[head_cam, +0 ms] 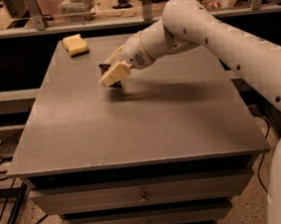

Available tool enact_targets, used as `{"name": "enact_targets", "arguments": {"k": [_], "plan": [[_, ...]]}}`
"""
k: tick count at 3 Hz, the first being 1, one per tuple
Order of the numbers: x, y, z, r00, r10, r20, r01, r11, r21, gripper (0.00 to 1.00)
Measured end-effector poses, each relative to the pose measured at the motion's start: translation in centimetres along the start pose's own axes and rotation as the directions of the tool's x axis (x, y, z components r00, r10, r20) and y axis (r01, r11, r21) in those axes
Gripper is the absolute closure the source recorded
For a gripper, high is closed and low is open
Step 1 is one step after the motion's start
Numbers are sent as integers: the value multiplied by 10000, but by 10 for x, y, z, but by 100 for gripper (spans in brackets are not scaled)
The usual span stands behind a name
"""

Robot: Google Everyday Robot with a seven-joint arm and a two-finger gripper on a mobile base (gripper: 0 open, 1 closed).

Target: Move rxbar chocolate near sponge

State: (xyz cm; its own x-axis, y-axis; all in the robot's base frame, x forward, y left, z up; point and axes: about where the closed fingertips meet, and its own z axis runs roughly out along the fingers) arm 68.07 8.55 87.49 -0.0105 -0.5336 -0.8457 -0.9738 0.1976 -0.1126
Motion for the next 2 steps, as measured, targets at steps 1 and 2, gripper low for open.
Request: {"name": "enact_targets", "arguments": {"k": [1, 2], "plan": [[2, -32, 18, 9998, 220, 28, -221, 9993, 308, 100], [0, -63, 39, 9989, 406, 238, -422, 9966, 708, 100]]}}
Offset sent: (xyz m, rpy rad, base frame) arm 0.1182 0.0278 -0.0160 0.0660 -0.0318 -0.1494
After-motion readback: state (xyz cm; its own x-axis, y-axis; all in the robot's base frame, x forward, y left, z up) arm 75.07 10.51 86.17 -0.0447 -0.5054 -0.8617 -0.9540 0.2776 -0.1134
